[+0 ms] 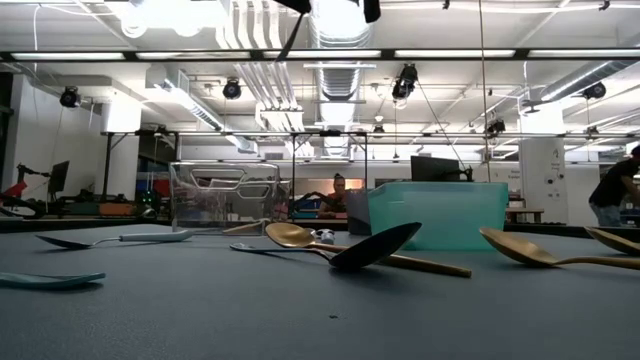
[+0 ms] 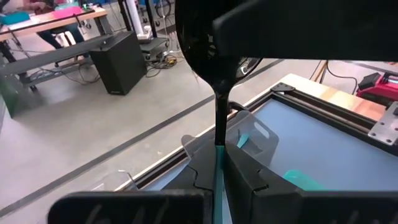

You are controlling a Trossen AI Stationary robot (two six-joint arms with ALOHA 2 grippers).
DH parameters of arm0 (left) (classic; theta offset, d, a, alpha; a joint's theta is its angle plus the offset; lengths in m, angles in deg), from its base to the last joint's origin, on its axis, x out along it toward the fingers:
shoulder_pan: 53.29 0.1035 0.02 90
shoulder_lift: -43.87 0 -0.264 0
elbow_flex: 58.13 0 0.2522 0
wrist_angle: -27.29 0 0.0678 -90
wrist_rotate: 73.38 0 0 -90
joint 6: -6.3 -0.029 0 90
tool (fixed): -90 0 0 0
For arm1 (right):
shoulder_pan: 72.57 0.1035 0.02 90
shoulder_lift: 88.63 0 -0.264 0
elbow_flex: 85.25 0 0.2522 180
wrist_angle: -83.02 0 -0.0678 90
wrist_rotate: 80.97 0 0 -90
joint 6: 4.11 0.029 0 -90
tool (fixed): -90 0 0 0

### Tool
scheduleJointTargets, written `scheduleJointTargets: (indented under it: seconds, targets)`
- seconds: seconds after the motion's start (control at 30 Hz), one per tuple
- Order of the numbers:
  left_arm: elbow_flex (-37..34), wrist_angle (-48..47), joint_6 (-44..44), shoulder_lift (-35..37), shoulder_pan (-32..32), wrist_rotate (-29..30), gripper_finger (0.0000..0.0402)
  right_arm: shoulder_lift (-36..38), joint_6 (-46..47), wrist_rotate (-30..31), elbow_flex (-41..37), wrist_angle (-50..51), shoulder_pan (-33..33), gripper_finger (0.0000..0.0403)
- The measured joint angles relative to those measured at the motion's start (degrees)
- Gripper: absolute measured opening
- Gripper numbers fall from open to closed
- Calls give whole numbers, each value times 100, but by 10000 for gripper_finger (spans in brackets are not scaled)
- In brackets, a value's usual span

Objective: Sort silverware by color (type)
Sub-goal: Put the blue spoon into the black bin

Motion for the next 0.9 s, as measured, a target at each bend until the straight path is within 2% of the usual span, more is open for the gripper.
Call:
scheduleJointTargets:
  seconds: [0.3, 0.53, 0.77, 0.9]
  targets:
    - [115, 4, -36, -51, -4, -84, 0, 0, -122, 260, 0, 48, 4, 23]
    - [115, -17, -98, -51, 0, -258, 23, 11, -88, 271, 0, 176, 7, 17]
    - [136, -69, -258, -5, 11, -859, 72, 92, -90, 243, 0, 445, -24, 15]
    - [136, -426, -264, 160, 38, -1149, 97, 242, -33, 241, 4, 921, -138, 15]
